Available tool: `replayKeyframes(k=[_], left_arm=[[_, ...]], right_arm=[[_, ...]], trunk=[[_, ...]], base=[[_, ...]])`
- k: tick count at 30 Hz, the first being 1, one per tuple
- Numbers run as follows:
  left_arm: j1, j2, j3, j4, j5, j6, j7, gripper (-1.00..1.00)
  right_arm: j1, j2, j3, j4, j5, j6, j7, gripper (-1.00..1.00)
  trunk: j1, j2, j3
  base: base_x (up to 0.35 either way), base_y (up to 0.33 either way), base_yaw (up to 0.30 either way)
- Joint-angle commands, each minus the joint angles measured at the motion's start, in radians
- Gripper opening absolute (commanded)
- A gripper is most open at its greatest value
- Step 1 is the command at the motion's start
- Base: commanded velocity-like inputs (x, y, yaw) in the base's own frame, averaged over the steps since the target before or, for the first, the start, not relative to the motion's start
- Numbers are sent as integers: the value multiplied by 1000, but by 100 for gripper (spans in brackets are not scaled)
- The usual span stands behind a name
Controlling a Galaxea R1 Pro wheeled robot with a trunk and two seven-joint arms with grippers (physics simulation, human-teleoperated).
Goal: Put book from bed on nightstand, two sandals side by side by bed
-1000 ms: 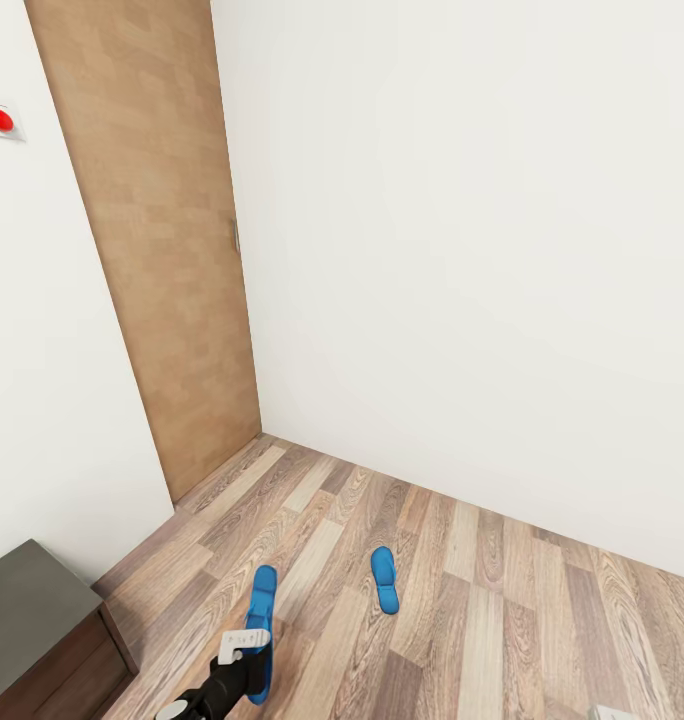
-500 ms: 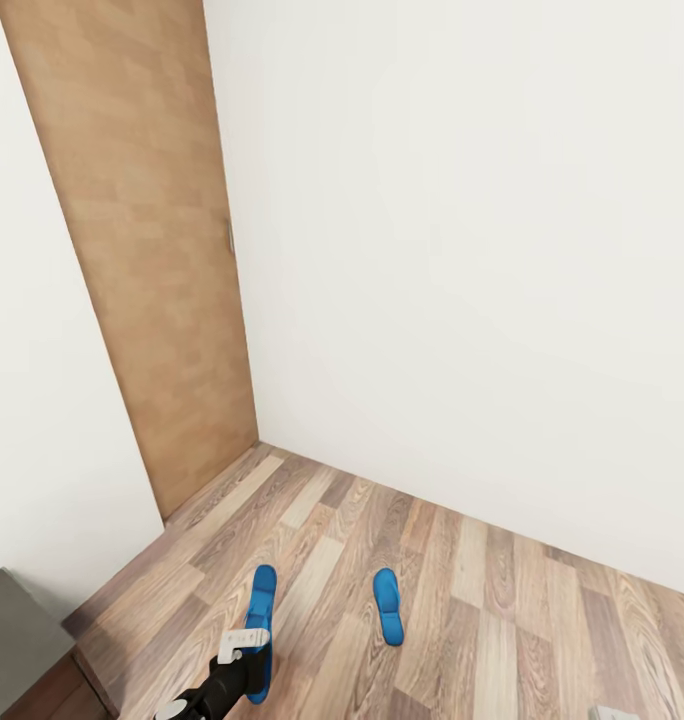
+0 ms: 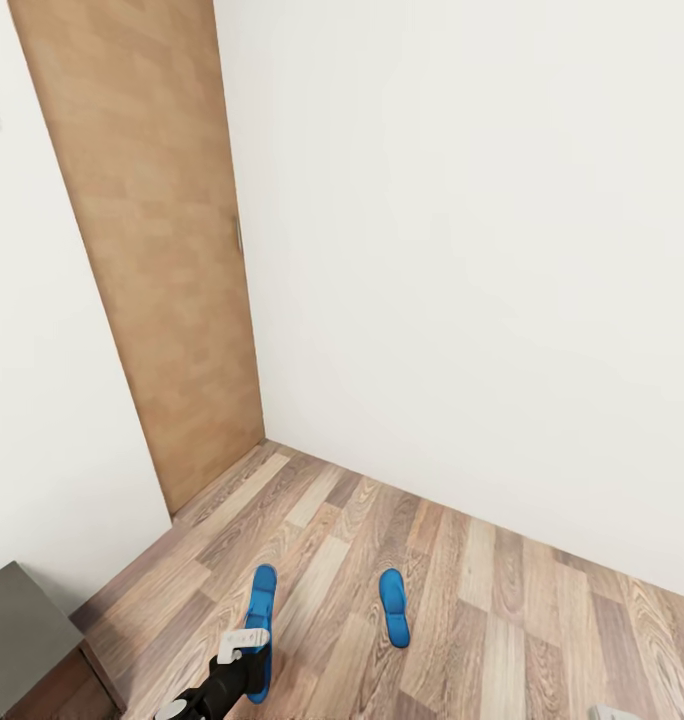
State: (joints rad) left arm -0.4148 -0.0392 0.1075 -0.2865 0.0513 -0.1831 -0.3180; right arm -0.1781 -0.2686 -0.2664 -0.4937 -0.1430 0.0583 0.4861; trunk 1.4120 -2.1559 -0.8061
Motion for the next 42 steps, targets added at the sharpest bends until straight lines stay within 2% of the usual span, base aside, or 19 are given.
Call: replayKeyframes(k=[1,17,22,30,36,42], left_arm=[[-1,-1,8,1,5,1,-9,-100],[-1,0,9,1,7,1,-10,-100],[-1,1,9,0,7,1,-10,-100],[-1,1,9,0,7,1,-10,-100],[-1,1,9,0,7,1,-10,-100],[-1,1,9,-1,7,1,-10,-100]], right_arm=[[0,0,-4,0,-9,6,6,100],[0,0,-4,0,-7,6,6,100],[0,0,-4,0,-7,6,6,100],[0,0,-4,0,-7,6,6,100],[0,0,-4,0,-8,6,6,100],[0,0,-4,0,-9,6,6,100]], trunk=[[0,0,-2],[0,0,-6],[0,0,-6],[0,0,-6],[0,0,-6],[0,0,-6]], base=[[0,0,171],[2,0,36],[206,0,33],[267,0,229],[47,0,273],[7,0,61]])
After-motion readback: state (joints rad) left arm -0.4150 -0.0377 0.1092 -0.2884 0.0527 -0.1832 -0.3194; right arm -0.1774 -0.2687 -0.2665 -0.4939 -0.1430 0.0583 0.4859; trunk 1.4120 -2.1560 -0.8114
